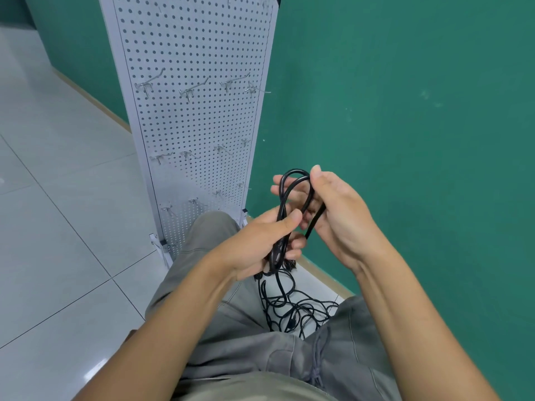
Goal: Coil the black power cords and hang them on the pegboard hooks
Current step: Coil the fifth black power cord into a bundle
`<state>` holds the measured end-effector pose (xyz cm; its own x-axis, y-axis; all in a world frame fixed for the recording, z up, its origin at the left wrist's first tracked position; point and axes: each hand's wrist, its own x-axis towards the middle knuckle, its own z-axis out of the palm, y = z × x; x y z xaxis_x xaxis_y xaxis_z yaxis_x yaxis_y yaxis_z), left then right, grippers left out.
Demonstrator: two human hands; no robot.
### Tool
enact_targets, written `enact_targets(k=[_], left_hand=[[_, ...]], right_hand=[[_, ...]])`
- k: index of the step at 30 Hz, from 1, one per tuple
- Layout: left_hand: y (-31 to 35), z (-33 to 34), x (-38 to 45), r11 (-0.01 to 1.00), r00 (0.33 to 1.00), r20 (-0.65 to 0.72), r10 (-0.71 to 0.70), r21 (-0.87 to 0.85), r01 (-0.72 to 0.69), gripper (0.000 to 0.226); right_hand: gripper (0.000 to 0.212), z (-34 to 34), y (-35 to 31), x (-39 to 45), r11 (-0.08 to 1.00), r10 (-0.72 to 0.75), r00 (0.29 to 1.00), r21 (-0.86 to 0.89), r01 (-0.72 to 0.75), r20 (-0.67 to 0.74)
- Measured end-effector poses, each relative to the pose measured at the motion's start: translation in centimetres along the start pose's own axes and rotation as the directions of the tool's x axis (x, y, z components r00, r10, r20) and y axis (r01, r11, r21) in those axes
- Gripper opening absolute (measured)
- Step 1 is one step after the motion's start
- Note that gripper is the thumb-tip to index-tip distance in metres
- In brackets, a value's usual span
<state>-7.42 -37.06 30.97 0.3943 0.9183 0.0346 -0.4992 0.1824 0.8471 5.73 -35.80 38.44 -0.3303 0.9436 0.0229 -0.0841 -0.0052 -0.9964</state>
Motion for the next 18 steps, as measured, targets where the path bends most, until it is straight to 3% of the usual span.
enact_targets(k=[2,4,7,10,13,18], left_hand=[[-0.7,0.0,0.7,0.961,0.976,-0.163,0.147,0.259,-0.102,0.022],[-1.1,-0.1,1.1,0.859,0.921,-0.25,0.3,0.491,-0.147,0.017],[-1.3,0.3,1.2,0.795,0.877,-0.307,0.37,0.593,-0.128,0.026],[-1.6,1.4,0.9,0.71,0.85,-0.286,0.442,0.691,-0.137,0.031],[-1.4,2.2,0.5,0.647,0.858,-0.22,0.464,0.746,-0.158,0.022],[-0.8,1.9,0.5,0.559,0.9,-0.117,0.42,0.814,-0.156,0.023]], right_hand=[[0.035,0.0,0.2,0.3,1.0,0.0,0.998,0.025,0.001,-0.057],[0.03,0.0,0.2,0.6,0.999,-0.015,0.993,0.039,0.02,-0.12],[0.026,0.0,0.2,0.7,0.998,-0.041,0.985,0.041,0.048,-0.168],[0.028,0.1,0.0,1.0,0.997,-0.063,0.981,0.023,0.069,-0.183],[0.032,0.1,-0.4,1.1,0.999,-0.042,0.982,0.026,0.047,-0.186],[0.024,-0.8,-0.7,1.1,0.977,0.04,0.997,0.21,-0.026,-0.062]])
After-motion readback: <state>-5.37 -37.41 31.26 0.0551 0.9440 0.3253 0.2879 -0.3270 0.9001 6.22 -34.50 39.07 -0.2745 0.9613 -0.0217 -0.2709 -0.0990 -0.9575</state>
